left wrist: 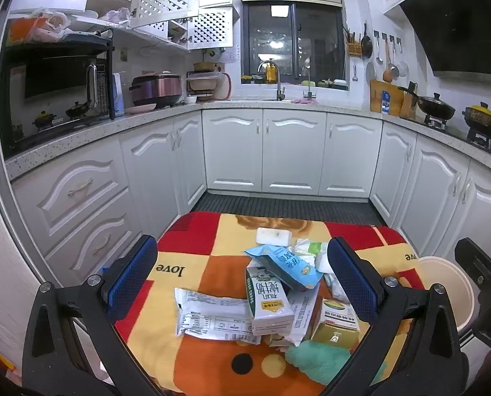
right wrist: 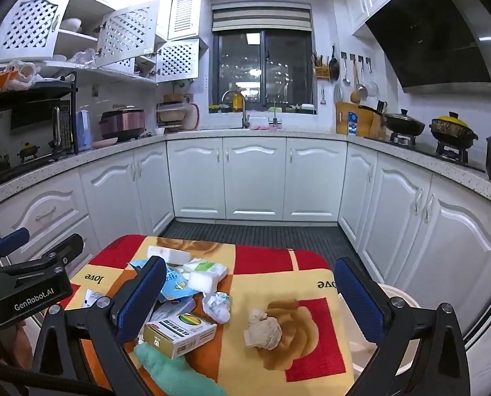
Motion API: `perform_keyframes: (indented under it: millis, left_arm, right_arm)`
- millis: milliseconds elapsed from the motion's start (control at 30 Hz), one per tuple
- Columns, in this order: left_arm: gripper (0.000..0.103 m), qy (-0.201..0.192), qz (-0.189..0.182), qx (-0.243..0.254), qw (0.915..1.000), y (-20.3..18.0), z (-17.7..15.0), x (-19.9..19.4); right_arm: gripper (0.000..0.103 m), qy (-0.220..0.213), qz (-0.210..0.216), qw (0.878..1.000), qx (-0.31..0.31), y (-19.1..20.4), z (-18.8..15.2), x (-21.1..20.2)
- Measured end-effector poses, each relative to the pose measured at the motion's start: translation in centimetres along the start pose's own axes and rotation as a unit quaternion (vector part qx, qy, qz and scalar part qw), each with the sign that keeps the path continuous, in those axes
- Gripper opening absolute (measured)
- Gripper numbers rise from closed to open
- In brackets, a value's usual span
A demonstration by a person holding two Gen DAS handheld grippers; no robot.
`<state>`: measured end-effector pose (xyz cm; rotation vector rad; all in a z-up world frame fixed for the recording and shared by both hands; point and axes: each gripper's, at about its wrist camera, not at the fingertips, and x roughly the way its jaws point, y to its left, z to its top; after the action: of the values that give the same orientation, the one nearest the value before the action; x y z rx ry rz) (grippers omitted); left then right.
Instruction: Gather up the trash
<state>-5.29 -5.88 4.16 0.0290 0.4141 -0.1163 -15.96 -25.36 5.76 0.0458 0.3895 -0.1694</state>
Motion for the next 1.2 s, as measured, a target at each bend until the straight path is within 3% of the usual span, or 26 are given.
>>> perform_keyframes:
  millis: [500, 1200]
  left_arm:
    - [0.102, -0.018, 0.003, -0.002, 0.9998, 0.4, -0.7, -0.2]
    - [0.102, -0.009, -0.002, -0.005, 0.9999, 0.0, -1.3, 0.4]
  right_arm:
    - [0.101, -0.002, -0.005, 1.000, 0.004, 0.3, -0.2, -0.7]
    - [0.101, 0.009, -0.010, 1.000, 0.007, -0.3, -0.5, 0.2]
